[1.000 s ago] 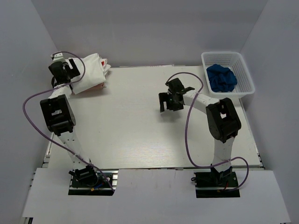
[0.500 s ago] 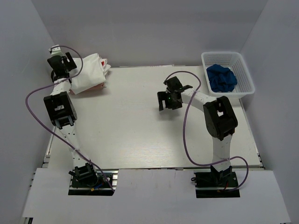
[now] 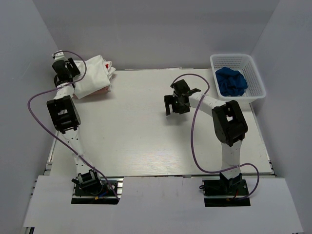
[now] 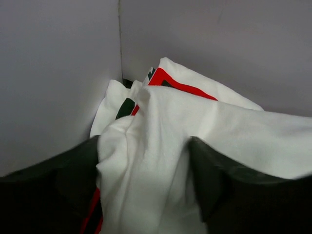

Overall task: Fold and stack the t-shirts
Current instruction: Put the neatly folded tshirt into the corner of the board with the left arm

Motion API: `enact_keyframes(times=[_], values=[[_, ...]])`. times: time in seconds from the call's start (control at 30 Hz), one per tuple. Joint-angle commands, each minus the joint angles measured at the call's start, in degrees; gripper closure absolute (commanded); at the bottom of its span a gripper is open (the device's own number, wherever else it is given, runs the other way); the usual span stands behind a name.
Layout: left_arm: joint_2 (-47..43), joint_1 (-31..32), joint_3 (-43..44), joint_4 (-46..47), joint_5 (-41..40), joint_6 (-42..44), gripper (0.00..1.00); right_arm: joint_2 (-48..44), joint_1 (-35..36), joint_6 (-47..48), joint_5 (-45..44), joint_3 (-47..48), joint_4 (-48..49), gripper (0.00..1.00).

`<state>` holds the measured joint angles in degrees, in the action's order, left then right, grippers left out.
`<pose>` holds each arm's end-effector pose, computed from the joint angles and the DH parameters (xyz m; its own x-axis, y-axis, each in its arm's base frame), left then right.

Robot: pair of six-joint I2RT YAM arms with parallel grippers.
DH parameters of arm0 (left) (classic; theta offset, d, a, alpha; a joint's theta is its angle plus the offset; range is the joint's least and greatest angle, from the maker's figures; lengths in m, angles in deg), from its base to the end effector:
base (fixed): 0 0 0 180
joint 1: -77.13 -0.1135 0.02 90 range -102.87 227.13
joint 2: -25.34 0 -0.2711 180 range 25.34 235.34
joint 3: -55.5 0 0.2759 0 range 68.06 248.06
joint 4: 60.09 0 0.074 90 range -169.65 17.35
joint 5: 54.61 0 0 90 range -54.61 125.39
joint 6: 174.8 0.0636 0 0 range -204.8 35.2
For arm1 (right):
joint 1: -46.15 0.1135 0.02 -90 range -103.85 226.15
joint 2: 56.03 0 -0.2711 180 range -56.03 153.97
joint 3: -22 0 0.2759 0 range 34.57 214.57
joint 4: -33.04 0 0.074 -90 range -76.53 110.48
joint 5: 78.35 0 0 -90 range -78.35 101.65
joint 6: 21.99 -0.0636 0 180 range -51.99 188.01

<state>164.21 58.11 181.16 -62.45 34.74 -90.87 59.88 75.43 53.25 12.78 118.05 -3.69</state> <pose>0.5910 0.2045 0.1918 -0.2168 -0.1866 -0.9582 -0.3612 0.9273 -0.0988 0.4126 0.2328 0.1488 -0.8311 -0.1740 -0.5283 -0.2965 0.9422 0.1562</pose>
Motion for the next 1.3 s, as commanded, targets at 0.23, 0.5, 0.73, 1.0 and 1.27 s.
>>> enact_keyframes(times=[0.23,0.5,0.73,1.0,1.27], values=[[-0.6,-0.5,2.0,4.4,9.3,-3.2,0.8,1.9,0.2,0.1,2.0,2.6,0.2,0.1],[-0.1,0.0,3.6,8.0,17.9,-1.1,1.0,2.3,0.2,0.4,2.2,2.8,1.3,0.1],[-2.8,0.7,0.3,12.8,23.8,-0.3,1.0,3.7,0.0,0.4,2.6,3.7,1.7,0.1],[-8.6,1.2,-13.9,30.6,18.7,-4.7,1.0,5.5,-0.1,0.8,2.8,5.6,1.4,0.1],[9.2,1.2,9.9,26.8,20.0,-11.5,1.0,7.8,-0.2,0.6,2.9,7.7,0.4,0.1]])
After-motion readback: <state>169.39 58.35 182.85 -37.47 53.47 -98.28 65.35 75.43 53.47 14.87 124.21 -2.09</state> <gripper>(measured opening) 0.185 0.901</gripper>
